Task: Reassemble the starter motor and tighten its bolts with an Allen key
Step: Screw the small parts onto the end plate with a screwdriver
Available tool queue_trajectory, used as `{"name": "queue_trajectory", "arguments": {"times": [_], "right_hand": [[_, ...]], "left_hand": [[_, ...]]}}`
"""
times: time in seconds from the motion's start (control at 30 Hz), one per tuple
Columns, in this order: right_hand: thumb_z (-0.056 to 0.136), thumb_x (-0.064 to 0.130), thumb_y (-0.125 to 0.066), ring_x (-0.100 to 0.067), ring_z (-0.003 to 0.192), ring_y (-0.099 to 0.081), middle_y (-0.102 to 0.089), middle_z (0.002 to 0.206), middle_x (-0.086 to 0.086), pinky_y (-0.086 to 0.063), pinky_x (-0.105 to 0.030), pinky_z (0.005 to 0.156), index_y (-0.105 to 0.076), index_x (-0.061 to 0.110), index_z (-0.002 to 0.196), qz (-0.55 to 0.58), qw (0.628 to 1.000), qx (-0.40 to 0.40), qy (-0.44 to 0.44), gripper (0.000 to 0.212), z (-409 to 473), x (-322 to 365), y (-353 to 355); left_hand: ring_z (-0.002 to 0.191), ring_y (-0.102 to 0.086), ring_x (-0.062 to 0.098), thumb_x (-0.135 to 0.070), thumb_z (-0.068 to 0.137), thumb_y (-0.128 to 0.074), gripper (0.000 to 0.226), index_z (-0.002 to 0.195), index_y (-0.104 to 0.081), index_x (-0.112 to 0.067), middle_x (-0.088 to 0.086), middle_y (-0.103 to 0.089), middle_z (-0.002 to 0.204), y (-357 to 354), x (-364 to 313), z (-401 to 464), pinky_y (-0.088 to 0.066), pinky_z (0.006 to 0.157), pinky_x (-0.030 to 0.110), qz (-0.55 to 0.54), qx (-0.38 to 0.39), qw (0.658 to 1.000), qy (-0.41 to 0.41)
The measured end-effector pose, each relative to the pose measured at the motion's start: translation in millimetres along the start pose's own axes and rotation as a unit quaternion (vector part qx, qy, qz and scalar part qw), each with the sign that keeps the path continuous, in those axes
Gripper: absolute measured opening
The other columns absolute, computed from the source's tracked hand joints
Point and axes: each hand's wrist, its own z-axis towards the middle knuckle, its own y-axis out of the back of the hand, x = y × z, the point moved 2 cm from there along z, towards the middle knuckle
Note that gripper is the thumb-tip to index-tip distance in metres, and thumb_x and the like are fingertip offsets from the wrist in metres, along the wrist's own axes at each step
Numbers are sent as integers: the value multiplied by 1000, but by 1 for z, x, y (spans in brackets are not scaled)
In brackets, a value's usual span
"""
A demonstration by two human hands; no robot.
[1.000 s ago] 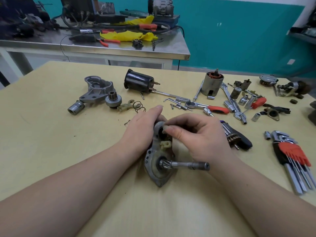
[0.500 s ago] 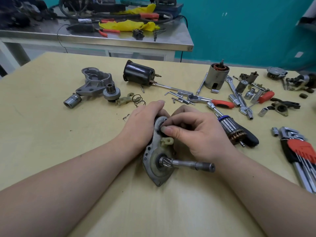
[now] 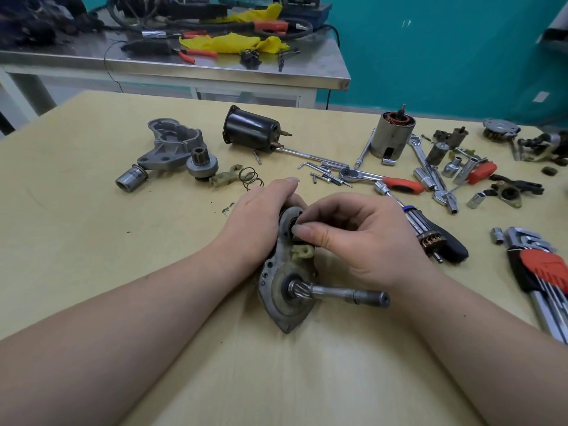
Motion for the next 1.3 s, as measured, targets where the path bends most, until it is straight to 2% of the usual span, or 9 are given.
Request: {"name": "queue_trajectory", "arguments": {"times": [0.3,0.43,0.53,0.67,0.77,0.9,1.07,1.17,1.3], "right_hand": [[86,-8,-79,8,69,-67,-74,69,19,-52,-10,70,-75,23,79,-39,999,38,-2,32,3,7,-3],[83,-2,-84,1,71,-61,-70,80,8,-47,-17,73,-76,24,80,-86,996,26,30,27,3,10,-4],[79,3,-87,4,72,-54,-57,89,2,-39,-12,72,-77,31,79,-109,994,12,31,30,4,10,-3],[72,18,-86,-1,86,-56,-55,93,4,-44,-21,79,-76,32,77,-78,997,12,8,18,6,8,-4],[76,11,-86,-6,92,-58,-57,95,2,-47,-23,85,-77,29,77,-75,997,18,3,20,6,6,-4],[72,21,-83,-8,94,-59,-57,96,3,-46,-21,86,-77,30,78,-63,998,21,4,12,7,7,-7],[78,8,-86,-7,91,-58,-57,95,5,-44,-20,84,-76,31,79,-80,996,29,11,25,7,7,-6],[73,21,-82,-7,94,-58,-56,96,3,-47,-24,87,-76,30,78,-63,997,37,2,12,8,8,-6],[75,17,-84,-10,93,-58,-56,96,2,-48,-29,85,-76,29,78,-77,996,36,17,15,9,6,-6]], "left_hand": [[60,-59,12,-60,85,-50,51,61,-75,-24,-4,-68,60,0,1,4,-50,82,48,19,-22,1000,-1],[64,-61,15,-68,72,-54,48,60,-76,-26,-3,-69,63,0,3,3,-52,84,52,-3,-20,1000,10],[68,-62,17,-69,71,-55,49,62,-77,-26,-3,-71,65,0,3,2,-53,95,60,-8,-16,1000,15],[66,-59,17,-70,71,-53,48,61,-75,-28,-4,-69,64,0,1,1,-52,94,61,5,-16,1000,9],[68,-56,18,-66,74,-56,41,60,-73,-32,-6,-67,62,0,-1,1,-50,97,64,1,-25,1000,10],[72,-56,19,-69,65,-57,40,59,-70,-32,-6,-65,63,-1,-2,-1,-50,99,63,-13,-29,999,19],[65,-57,15,-64,76,-57,37,57,-71,-36,-10,-64,60,0,0,0,-52,92,59,-2,-41,999,19],[65,-58,16,-70,69,-57,42,60,-73,-32,-8,-65,62,0,1,1,-52,92,59,-3,-37,999,22],[65,-59,16,-71,66,-58,42,59,-74,-33,-7,-66,63,0,2,0,-53,94,59,-12,-38,999,23]]}}
